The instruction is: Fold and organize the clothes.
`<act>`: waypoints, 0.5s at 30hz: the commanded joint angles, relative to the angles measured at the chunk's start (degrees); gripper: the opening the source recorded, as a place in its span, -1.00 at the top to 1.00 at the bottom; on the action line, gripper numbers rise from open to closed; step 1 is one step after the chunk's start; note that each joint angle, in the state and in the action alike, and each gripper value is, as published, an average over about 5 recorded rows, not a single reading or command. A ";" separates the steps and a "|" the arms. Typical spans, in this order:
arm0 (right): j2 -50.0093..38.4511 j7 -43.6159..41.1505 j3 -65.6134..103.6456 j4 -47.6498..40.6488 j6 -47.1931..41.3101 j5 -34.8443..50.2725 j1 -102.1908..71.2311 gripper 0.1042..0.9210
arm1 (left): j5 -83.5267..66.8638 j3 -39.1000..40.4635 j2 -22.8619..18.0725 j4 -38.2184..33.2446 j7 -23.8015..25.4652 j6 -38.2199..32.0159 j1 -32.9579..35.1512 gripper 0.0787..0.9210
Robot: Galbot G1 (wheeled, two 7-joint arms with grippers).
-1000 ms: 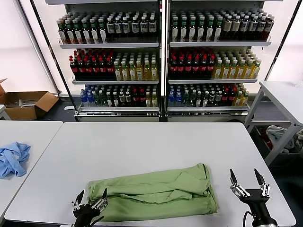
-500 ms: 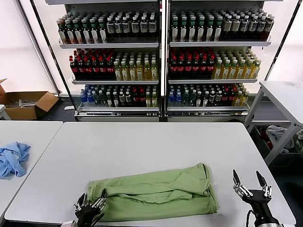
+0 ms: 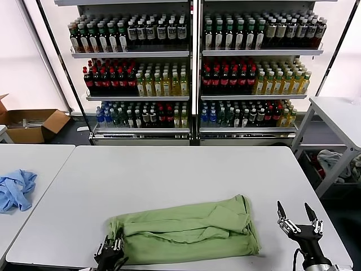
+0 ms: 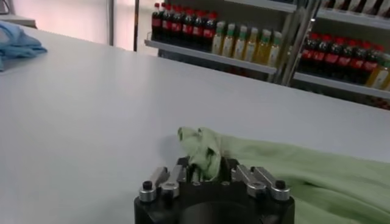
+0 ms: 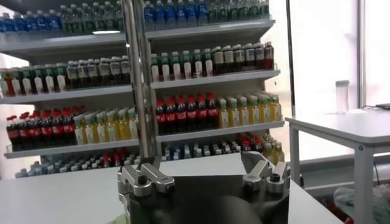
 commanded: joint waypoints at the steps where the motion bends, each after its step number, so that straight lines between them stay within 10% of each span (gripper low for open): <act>1: 0.25 -0.05 -0.06 -0.12 0.04 0.00 0.13 -0.76 | 3.86 2.83 -1.01 -0.73 -0.49 -0.31 -1.32 0.42; 15: 0.54 0.11 -0.84 0.52 -0.09 -1.19 1.00 -0.76 | -4.51 -13.05 6.44 -6.28 -1.77 7.62 -9.06 0.91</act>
